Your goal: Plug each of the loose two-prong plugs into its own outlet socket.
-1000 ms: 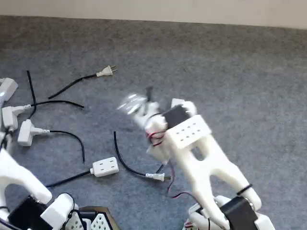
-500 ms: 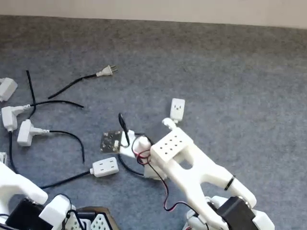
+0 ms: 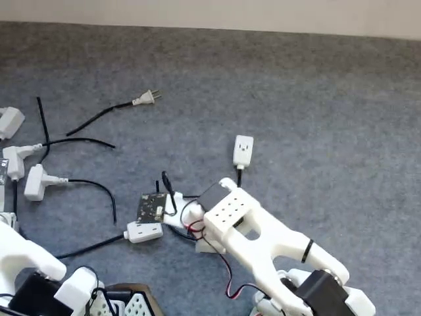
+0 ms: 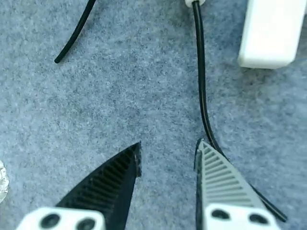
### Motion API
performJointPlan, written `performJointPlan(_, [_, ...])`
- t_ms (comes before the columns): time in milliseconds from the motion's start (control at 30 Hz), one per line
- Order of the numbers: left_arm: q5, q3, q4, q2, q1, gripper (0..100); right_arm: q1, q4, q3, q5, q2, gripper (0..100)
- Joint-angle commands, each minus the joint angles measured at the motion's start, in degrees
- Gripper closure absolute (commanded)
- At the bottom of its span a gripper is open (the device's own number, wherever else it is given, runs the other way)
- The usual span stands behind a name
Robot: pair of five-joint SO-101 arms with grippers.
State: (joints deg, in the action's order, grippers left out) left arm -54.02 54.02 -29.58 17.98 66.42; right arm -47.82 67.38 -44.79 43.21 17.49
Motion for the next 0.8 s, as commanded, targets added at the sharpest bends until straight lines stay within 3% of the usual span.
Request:
performJointPlan(0, [-0.4,-0.1,0.8,1.5,0.4,81,-7.0,-0.7,0.4,-5.4,0.6,77.7])
performJointPlan(167, [-4.3,0.0,0.7,1.5,0.7,81,-9.5,-0.7,0.2,-6.1,0.5,77.7])
performJointPlan(767, [-4.7,0.2,0.7,1.6,2.2,81,-3.6,-7.7,-6.6,-6.0,0.5,78.9])
